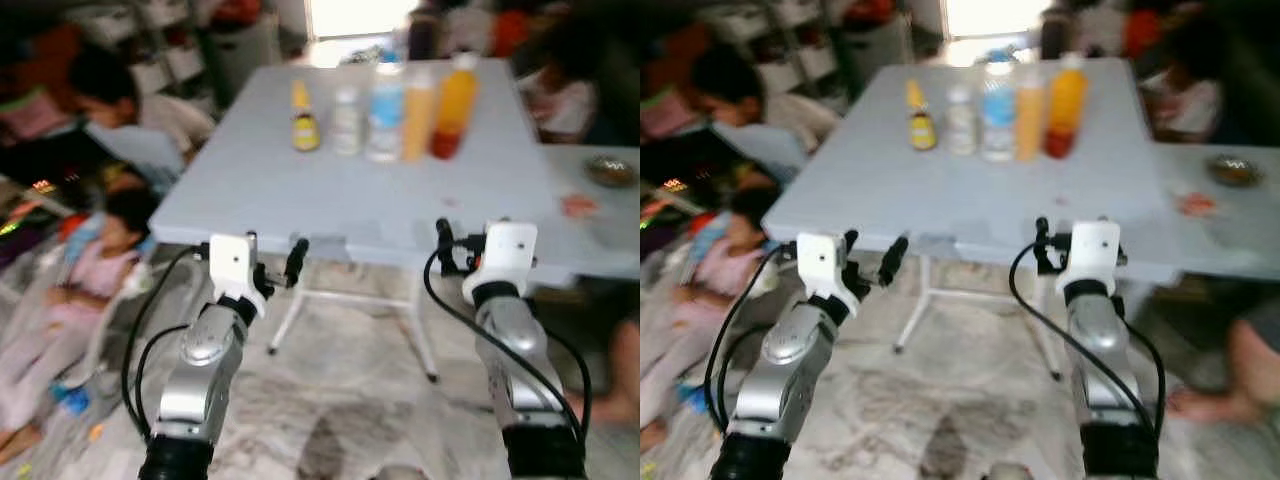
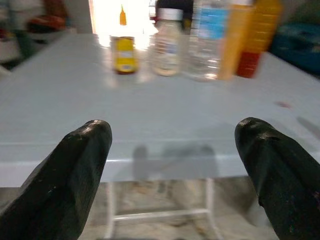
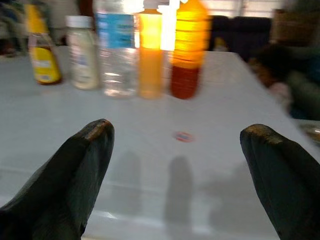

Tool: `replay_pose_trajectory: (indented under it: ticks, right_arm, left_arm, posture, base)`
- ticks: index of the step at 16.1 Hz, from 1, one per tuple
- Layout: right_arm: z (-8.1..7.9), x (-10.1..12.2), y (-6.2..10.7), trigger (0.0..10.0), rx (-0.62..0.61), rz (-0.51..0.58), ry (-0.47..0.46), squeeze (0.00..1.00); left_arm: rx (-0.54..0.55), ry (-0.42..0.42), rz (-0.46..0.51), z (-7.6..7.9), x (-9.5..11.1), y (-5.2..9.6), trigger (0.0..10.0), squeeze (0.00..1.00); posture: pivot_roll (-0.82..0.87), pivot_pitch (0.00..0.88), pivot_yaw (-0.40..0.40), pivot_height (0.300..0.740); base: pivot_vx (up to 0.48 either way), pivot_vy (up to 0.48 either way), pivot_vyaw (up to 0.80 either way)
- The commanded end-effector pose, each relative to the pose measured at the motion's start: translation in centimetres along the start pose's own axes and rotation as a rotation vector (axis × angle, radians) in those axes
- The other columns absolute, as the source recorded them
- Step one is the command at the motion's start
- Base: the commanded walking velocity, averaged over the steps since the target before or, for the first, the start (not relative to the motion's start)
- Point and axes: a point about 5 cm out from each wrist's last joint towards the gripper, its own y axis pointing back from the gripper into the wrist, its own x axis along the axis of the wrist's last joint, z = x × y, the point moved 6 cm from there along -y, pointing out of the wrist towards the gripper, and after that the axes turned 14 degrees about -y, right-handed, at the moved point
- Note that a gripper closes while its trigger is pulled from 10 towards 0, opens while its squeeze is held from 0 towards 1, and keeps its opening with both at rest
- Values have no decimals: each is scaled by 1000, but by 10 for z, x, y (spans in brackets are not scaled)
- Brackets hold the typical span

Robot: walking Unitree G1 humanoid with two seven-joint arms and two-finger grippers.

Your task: Restocking fridge

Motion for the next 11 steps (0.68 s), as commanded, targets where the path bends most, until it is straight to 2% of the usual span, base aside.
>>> replay_pose_trajectory:
  ticks: [1,3,8,11]
  right_arm:
    - [-16,2,-2,10000,52,10,-17,0]
    - [-22,1,-1,10000,76,2,-19,0]
    - [-27,-3,2,10000,106,-12,1,0]
    - [-28,4,-1,10000,111,18,34,0]
  left_arm:
    - [48,-29,-17,-14,-4,1,10000,0]
    - [70,-27,-26,-16,-6,0,10000,0]
    - [64,-28,-25,-13,-6,-2,10000,0]
    - [62,-29,-19,-12,-5,-3,10000,0]
  posture:
    - [-76,0,71,740]
    - [-77,0,69,740]
    - [-80,0,63,740]
    - [-80,0,61,740]
  base:
    - [371,304,0]
    - [292,379,0]
    - [0,430,0]
    - [0,429,0]
